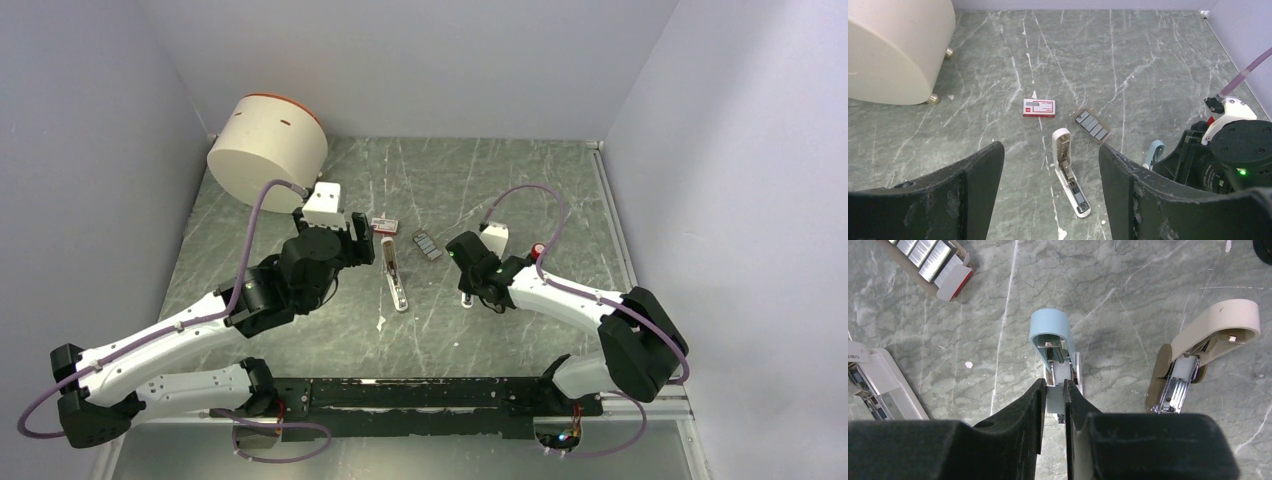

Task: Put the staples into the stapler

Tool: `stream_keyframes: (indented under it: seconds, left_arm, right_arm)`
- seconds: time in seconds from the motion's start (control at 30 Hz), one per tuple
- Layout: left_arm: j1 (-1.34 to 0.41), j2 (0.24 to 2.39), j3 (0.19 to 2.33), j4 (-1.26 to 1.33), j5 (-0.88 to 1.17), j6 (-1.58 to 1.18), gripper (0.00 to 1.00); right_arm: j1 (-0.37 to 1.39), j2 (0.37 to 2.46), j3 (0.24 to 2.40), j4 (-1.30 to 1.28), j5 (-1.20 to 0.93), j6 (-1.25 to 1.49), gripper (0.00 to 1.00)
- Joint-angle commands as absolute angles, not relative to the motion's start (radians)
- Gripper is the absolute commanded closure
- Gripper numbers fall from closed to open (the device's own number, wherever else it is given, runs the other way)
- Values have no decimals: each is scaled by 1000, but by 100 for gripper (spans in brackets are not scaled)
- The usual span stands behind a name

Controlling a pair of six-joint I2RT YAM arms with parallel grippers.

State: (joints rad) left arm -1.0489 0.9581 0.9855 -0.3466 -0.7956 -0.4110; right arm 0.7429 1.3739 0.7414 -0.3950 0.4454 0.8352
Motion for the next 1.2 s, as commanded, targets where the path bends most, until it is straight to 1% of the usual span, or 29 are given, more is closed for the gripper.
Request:
stream_keyframes:
  seconds: [0.0,0.27,0.37,0.63,1.17]
  left_arm:
    - [-1043,959,990,-311,-787,-402,26]
    - [-1043,956,988,-314,-792,-404,26]
    - [-1043,955,984,-313,-794,-405,26]
    - [-1044,959,985,-316,-796,-407,26]
    - [-1044,964,983,-317,-795,-412,26]
  right_arm:
    - [739,1358,728,-379,480,812,79]
    - [738,1376,747,-389,499,726,79]
    - [738,1379,747,-372,472,706,79]
    - [738,1391,743,-345,439,702,79]
    - [739,1398,727,-347,451,699,79]
